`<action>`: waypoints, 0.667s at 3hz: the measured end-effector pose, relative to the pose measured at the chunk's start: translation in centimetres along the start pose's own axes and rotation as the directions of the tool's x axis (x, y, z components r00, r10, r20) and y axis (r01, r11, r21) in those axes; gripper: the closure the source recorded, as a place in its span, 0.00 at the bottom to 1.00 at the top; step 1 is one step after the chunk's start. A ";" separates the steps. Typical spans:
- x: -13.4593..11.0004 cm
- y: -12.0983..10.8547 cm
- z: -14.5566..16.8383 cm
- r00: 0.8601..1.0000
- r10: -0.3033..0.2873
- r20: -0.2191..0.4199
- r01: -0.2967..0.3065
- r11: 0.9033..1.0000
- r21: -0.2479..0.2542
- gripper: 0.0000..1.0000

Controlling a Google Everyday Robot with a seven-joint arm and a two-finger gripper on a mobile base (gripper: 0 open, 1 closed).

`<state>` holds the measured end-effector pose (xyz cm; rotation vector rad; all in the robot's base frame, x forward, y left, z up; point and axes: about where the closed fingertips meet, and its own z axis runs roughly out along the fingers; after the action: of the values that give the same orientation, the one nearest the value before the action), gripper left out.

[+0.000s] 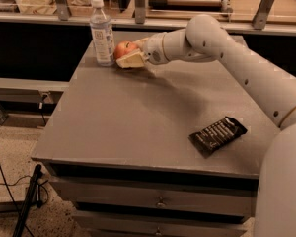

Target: Move apple near blue plastic bottle

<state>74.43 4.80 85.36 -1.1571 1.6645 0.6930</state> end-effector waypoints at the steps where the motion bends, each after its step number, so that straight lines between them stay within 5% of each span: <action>1: -0.1 0.0 -0.2 1.000 0.016 0.020 -0.015 0.999 -0.035 0.00; 2: -0.8 -0.6 -2.4 0.999 0.004 0.049 -0.002 0.999 -0.046 0.00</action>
Offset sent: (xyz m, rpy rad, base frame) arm -0.0043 -0.0511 0.0398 0.0767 -0.0283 0.0553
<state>74.16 2.85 87.09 -1.1612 1.6167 0.7589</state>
